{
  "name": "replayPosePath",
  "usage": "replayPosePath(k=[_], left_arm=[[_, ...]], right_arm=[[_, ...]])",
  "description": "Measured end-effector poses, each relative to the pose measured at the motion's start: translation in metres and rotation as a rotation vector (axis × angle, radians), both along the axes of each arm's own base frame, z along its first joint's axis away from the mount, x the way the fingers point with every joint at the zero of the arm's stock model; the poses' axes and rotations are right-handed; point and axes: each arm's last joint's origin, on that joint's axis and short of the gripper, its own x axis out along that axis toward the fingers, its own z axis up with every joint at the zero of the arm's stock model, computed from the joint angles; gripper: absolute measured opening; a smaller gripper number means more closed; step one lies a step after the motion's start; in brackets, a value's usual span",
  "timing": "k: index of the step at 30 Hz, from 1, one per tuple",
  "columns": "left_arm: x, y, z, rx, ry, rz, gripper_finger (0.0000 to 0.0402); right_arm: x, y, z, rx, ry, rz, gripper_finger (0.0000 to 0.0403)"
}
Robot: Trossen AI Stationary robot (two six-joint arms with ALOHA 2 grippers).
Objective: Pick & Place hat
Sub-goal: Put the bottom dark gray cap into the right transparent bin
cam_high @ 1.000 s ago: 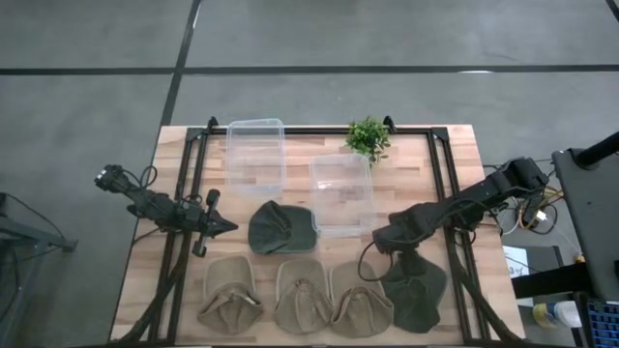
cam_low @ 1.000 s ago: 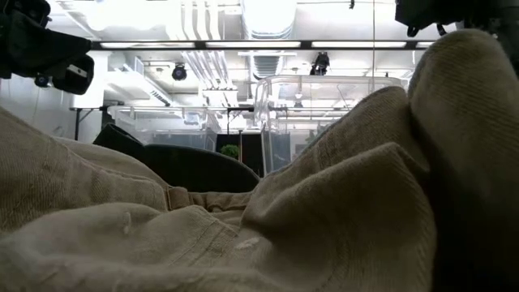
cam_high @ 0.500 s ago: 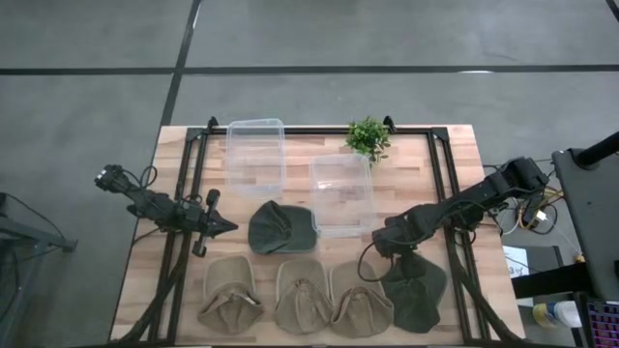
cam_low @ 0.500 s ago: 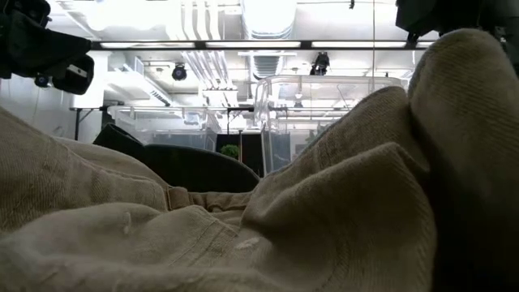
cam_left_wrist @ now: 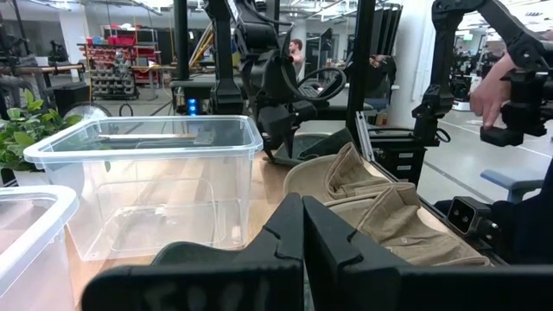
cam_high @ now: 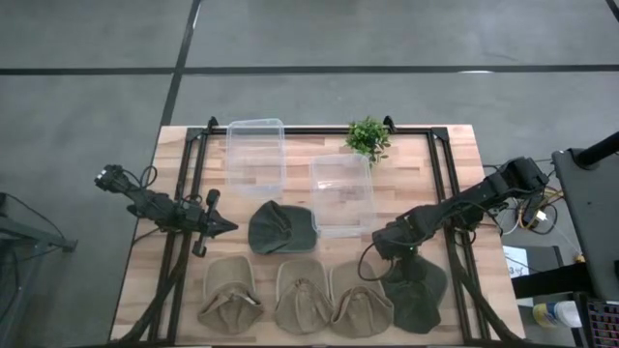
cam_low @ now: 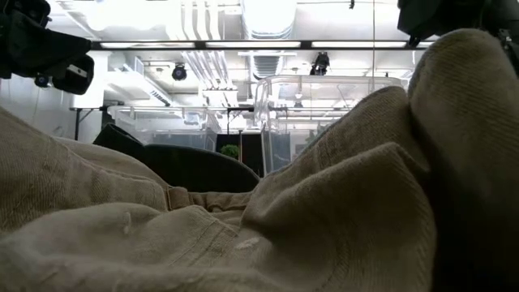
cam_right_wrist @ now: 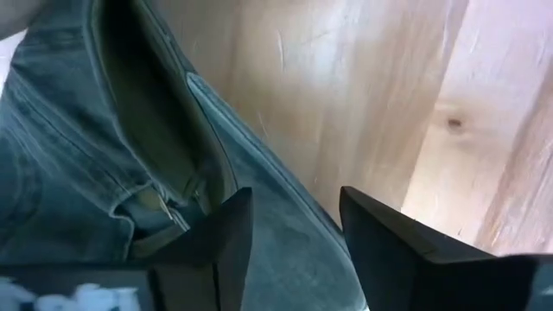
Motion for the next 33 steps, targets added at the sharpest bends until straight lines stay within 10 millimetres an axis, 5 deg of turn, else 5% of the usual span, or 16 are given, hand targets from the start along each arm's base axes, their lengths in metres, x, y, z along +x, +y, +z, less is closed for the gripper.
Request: replayPosePath(k=[6, 12, 25, 33], left_arm=[[0.000, 0.000, 0.000, 0.000, 0.000, 0.000, 0.0000], [0.000, 0.000, 0.000, 0.000, 0.000, 0.000, 0.0000], [0.000, 0.000, 0.000, 0.000, 0.000, 0.000, 0.0000], [0.000, 0.000, 0.000, 0.000, 0.000, 0.000, 0.0000]], right_arm=[[-0.003, -0.001, -0.003, -0.005, 0.013, 0.002, 0.0121], [-0.005, 0.002, -0.004, -0.005, 0.010, 0.041, 0.0022], [-0.017, -0.007, 0.025, -0.226, 0.213, 0.112, 0.0010], [-0.018, -0.013, 0.056, -0.414, 0.214, 0.002, 0.0009]])
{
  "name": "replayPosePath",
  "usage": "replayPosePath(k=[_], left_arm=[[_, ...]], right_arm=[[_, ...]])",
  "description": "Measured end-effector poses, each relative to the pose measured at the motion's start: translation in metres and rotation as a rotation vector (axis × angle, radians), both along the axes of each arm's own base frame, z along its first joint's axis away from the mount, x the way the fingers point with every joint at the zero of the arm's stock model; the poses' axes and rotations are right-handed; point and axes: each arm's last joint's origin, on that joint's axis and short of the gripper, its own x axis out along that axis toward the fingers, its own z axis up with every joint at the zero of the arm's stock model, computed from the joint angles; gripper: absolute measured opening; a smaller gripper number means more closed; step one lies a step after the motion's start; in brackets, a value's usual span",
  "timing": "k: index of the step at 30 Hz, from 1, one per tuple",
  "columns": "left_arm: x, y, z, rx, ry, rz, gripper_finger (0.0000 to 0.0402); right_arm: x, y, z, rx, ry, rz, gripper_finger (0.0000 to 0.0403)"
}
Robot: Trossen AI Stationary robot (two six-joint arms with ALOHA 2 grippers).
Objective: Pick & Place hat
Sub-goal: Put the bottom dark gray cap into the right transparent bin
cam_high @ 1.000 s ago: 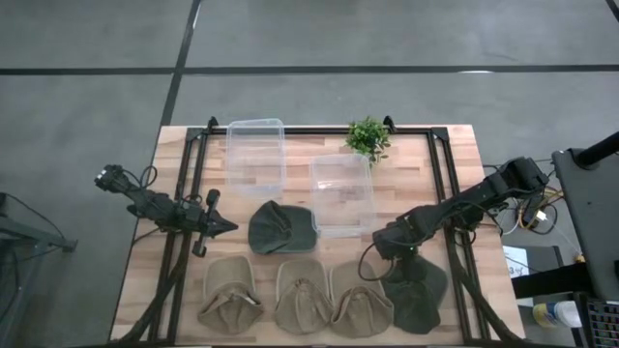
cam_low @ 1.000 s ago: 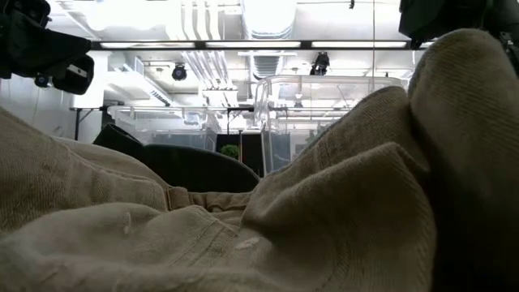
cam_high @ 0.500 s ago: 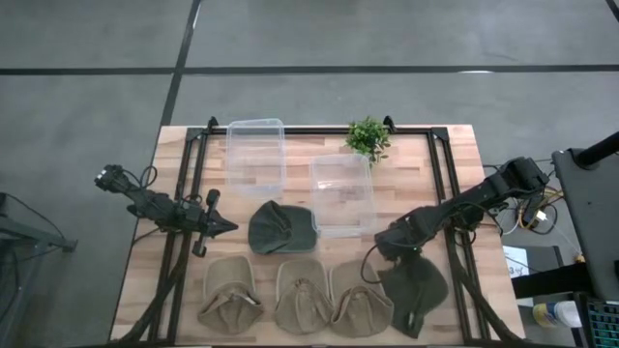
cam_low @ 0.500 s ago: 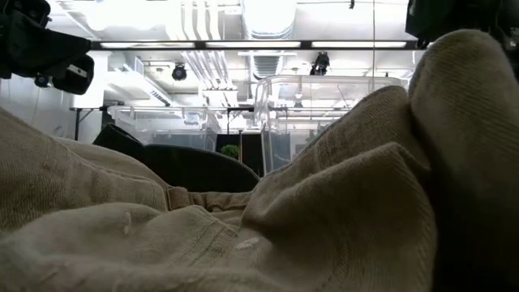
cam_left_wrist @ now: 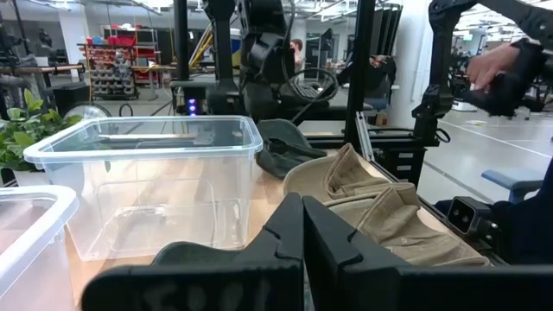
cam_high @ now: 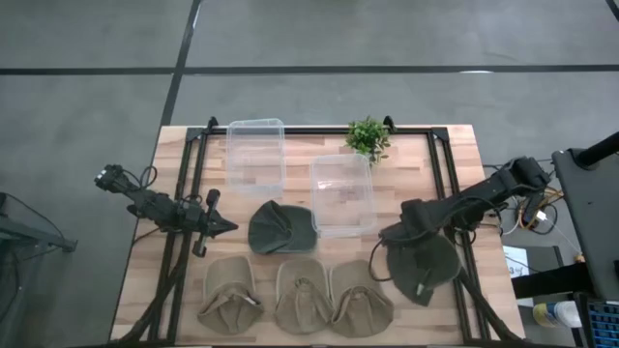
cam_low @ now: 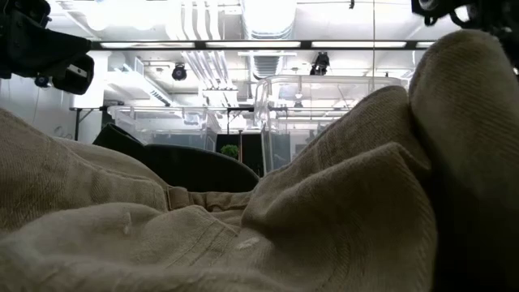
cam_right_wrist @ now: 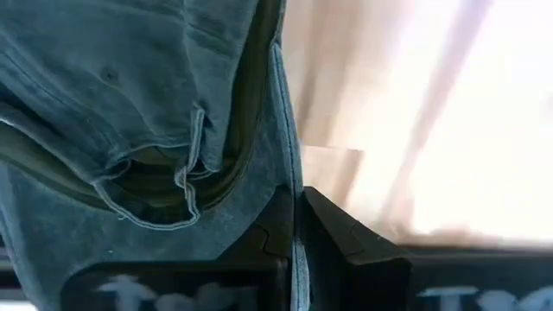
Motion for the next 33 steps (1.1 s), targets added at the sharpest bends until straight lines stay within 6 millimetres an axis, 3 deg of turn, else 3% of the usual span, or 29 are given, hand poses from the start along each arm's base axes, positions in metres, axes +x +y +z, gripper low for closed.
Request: replayPosePath(k=[7, 14, 26, 33], left_arm=[[0.000, 0.000, 0.000, 0.000, 0.000, 0.000, 0.0000], [0.000, 0.000, 0.000, 0.000, 0.000, 0.000, 0.0000], [0.000, 0.000, 0.000, 0.000, 0.000, 0.000, 0.0000], [0.000, 0.000, 0.000, 0.000, 0.000, 0.000, 0.0000]], right_arm=[[-0.012, -0.007, 0.018, -0.102, -0.048, -0.201, 0.0009], [-0.032, -0.015, 0.023, -0.155, -0.100, -0.427, 0.0009], [-0.070, -0.034, 0.051, -0.294, -0.319, -0.744, 0.0008], [-0.087, -0.044, 0.064, -0.279, -0.467, -0.850, 0.0008]])
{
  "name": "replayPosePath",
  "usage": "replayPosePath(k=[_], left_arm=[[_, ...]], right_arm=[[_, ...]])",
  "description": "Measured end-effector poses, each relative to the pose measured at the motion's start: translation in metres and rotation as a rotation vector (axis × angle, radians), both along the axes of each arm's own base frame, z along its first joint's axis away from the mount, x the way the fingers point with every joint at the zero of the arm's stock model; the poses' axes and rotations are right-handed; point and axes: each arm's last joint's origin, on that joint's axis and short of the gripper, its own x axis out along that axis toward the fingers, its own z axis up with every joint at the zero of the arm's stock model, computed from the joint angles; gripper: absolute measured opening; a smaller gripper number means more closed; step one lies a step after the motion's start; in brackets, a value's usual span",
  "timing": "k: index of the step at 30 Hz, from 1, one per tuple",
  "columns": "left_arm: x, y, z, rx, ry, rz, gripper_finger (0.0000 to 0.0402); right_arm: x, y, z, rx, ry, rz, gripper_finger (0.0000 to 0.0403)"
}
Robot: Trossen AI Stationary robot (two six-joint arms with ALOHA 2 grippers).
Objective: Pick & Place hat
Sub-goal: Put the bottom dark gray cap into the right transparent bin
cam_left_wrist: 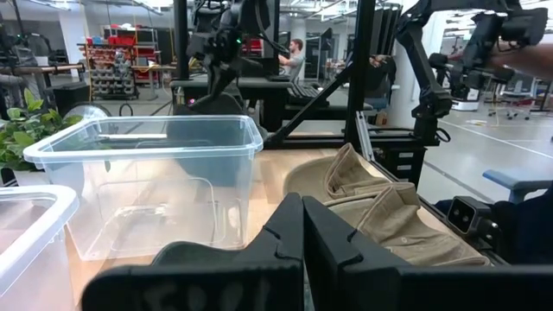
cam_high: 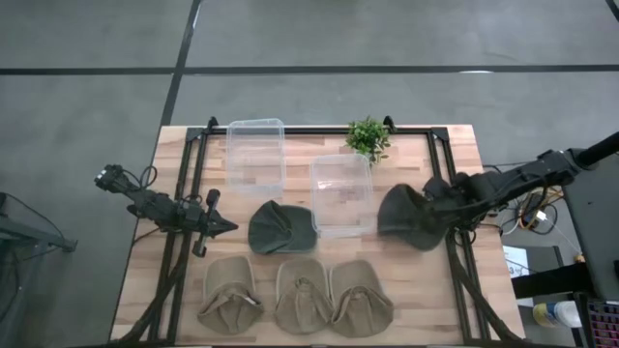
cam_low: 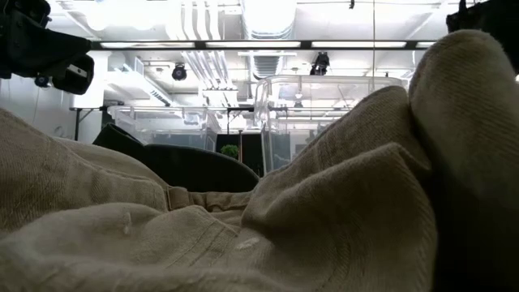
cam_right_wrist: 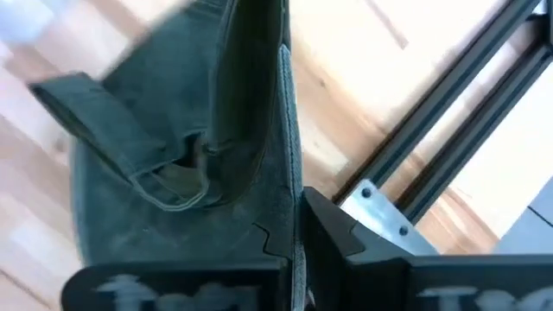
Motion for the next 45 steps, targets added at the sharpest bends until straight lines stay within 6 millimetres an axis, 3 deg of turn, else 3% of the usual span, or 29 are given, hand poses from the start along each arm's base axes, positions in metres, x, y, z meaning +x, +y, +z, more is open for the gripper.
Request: replayPosePath(k=[13, 26, 31, 39, 45], left_arm=[[0.000, 0.000, 0.000, 0.000, 0.000, 0.000, 0.0000], [0.000, 0.000, 0.000, 0.000, 0.000, 0.000, 0.0000], [0.000, 0.000, 0.000, 0.000, 0.000, 0.000, 0.0000], [0.000, 0.000, 0.000, 0.000, 0.000, 0.000, 0.0000], [0.000, 0.000, 0.000, 0.000, 0.001, 0.000, 0.0000]], right_arm=[[-0.024, -0.014, 0.019, -0.073, -0.282, -0.156, 0.0010], [-0.035, -0.027, 0.031, -0.357, -0.498, -0.247, 0.0011], [-0.036, -0.029, 0.049, -0.368, -0.589, -0.281, 0.0011], [-0.043, -0.031, 0.094, -0.272, -0.786, -0.330, 0.0011], [-0.019, -0.023, 0.113, -0.185, -0.980, -0.339, 0.0011]])
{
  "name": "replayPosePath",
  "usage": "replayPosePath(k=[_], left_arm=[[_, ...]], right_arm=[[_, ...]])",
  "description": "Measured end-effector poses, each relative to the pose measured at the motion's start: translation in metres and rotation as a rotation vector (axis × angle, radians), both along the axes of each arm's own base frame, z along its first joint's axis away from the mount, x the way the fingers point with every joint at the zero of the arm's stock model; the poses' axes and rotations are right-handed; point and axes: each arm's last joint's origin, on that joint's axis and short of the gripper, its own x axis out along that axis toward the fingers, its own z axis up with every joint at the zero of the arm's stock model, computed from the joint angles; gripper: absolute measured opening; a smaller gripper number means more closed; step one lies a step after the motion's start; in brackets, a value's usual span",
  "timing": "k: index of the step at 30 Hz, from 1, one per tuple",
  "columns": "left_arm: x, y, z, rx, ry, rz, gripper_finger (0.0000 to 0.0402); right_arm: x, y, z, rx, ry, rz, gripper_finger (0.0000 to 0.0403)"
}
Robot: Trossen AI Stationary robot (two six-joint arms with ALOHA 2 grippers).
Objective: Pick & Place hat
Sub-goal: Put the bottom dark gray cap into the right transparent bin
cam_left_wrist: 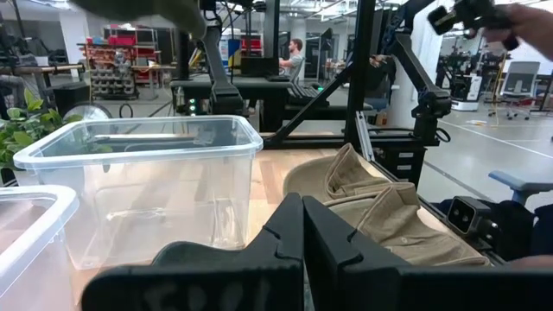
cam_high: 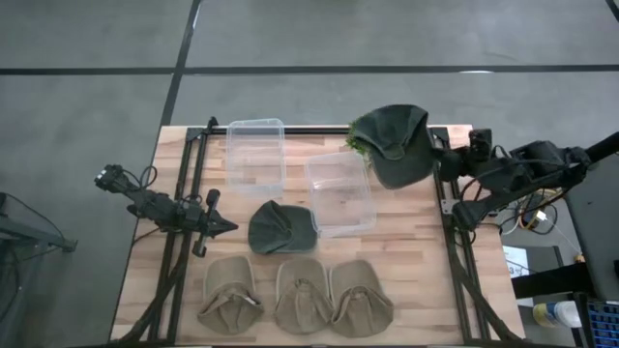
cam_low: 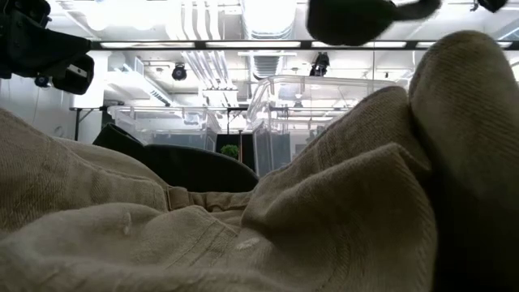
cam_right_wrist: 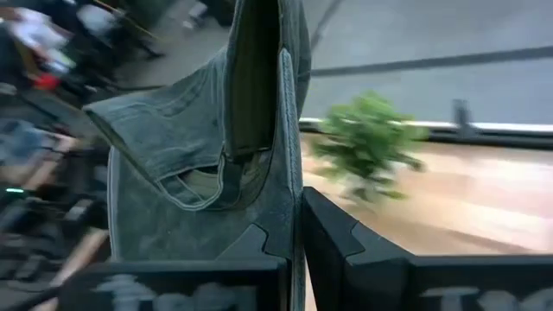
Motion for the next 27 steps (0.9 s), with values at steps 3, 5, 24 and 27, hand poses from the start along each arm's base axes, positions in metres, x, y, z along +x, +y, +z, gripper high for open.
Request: replayPosePath(k=[3, 5, 24, 27], left_arm=[[0.000, 0.000, 0.000, 0.000, 0.000, 0.000, 0.0000], [0.000, 0.000, 0.000, 0.000, 0.000, 0.000, 0.0000], [0.000, 0.000, 0.000, 0.000, 0.000, 0.000, 0.0000], [0.000, 0.000, 0.000, 0.000, 0.000, 0.000, 0.0000]], right_arm=[[0.019, 0.007, 0.000, -0.005, -0.026, 0.013, 0.0011], [0.034, 0.012, -0.003, -0.010, -0.015, 0.010, 0.0011], [0.157, 0.035, -0.072, 0.019, 0.226, -0.103, 0.0014], [0.165, 0.031, -0.080, 0.037, 0.247, -0.132, 0.0014]])
